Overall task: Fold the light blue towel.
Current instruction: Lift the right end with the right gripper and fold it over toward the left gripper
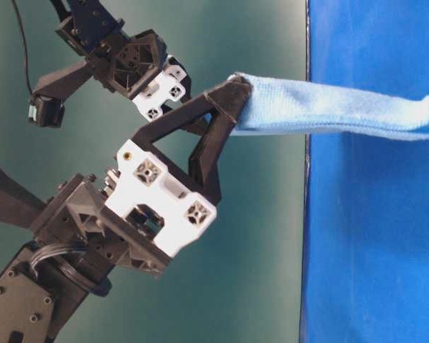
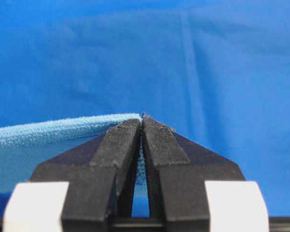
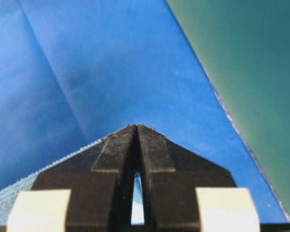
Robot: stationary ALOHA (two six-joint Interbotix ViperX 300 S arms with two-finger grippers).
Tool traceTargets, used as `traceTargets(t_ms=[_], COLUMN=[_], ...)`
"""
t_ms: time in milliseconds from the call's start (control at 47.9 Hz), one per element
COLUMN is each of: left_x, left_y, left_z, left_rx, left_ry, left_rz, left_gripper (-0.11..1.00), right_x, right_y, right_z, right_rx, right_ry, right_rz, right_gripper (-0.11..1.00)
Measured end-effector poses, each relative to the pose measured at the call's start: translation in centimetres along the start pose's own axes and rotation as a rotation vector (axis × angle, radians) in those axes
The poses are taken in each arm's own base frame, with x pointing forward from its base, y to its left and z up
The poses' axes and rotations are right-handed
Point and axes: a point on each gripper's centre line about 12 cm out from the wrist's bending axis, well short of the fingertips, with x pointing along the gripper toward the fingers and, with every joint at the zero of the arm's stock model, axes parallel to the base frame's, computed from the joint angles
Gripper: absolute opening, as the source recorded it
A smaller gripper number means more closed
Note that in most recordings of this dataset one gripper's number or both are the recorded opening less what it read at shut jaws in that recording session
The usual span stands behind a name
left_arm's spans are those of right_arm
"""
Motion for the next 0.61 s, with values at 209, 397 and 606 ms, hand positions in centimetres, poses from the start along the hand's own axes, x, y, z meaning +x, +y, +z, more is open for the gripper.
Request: traceTargets(t_ms=[209,397,606], left_x=[1.6,4.3,7.5], left_y=[0.0,0.2,0.4], left_z=[0.2,1.6,3.7], left_rx=[0.001,0.02,0.029], left_ry=[-0.037,-0.064,-0.11], left_rz=[0.005,0.008,0.014], left_gripper=[0.02,0.02,0.02], right_x=[0.0,-1.1,-3.8], right_y=[0.0,-0.1,-1.4], right_z=[-0.2,-2.0,-4.8], right_rx=[0.001,-0.003,0.015], right_ry=[0.005,0.033,0.048], right_rz=[0.001,-0.002,-0.026], right_gripper=[0.01,0.01,0.01])
